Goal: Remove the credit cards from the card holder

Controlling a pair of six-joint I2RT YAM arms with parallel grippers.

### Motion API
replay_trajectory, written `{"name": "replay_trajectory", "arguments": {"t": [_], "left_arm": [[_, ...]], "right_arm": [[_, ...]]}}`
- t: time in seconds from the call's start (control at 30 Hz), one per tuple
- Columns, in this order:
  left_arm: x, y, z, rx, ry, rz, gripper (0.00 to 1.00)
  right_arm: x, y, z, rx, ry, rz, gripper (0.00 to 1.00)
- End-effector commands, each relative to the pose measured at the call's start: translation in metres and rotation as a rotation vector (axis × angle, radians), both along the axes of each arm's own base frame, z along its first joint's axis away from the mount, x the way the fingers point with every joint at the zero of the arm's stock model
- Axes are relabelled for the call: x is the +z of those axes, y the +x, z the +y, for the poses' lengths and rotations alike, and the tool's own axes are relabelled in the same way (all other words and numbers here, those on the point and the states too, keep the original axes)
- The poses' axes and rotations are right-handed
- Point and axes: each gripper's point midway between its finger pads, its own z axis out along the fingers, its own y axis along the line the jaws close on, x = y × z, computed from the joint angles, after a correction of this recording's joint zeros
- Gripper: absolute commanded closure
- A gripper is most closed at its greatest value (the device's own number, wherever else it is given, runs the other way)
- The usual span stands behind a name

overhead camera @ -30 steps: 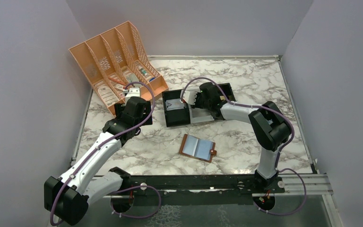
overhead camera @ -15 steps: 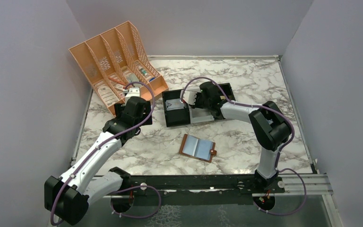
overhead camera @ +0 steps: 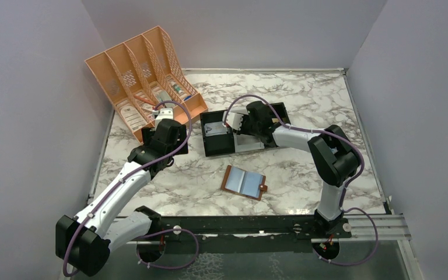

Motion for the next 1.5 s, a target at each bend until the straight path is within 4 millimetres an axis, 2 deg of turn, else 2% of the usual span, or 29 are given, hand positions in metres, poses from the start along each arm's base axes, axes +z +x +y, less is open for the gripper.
{"name": "replay_trajectory", "arguments": {"t": [0.0,0.1,0.17,0.3,0.37,0.47,0.53,0.67,0.8,0.97,1.23,1.47], "left_arm": [[-0.006,-0.004,0.005,0.004,0.025,0.018,0.01],[-0.006,-0.003,0.004,0.000,0.022,0.018,0.01],[-0.007,-0.004,0.003,-0.005,0.019,0.022,0.01],[-0.007,-0.004,0.003,-0.009,0.021,0.025,0.01],[-0.007,-0.004,0.003,-0.011,0.019,0.026,0.01],[-0.009,-0.004,0.001,-0.020,0.016,0.032,0.01],[-0.010,-0.004,-0.001,-0.026,0.013,0.040,0.01],[-0.013,-0.003,-0.003,-0.036,0.014,0.053,0.01],[-0.013,-0.003,-0.003,-0.037,0.015,0.054,0.01],[-0.014,-0.003,-0.003,-0.035,0.015,0.055,0.01],[-0.015,-0.003,-0.002,-0.035,0.019,0.060,0.01],[-0.014,-0.003,-0.002,-0.036,0.021,0.060,0.01]], "right_arm": [[0.028,0.000,0.009,-0.017,0.107,-0.017,0.67],[0.037,0.001,0.007,-0.100,0.185,-0.008,0.66],[0.050,0.001,0.009,-0.173,0.287,0.010,0.66],[0.060,-0.014,0.017,-0.340,0.517,0.184,0.67],[0.052,-0.022,0.014,-0.486,0.578,0.308,0.67],[0.026,-0.036,0.007,-0.654,0.545,0.470,0.70],[0.013,-0.044,0.007,-0.696,0.522,0.538,0.81],[0.002,-0.050,0.005,-0.761,0.551,0.572,0.84],[0.000,-0.047,0.008,-0.772,0.556,0.582,0.86],[-0.018,-0.038,0.003,-0.838,0.515,0.575,0.91],[-0.031,-0.025,-0.004,-0.896,0.506,0.514,0.91],[-0.041,-0.012,-0.002,-0.873,0.502,0.450,0.86]]}}
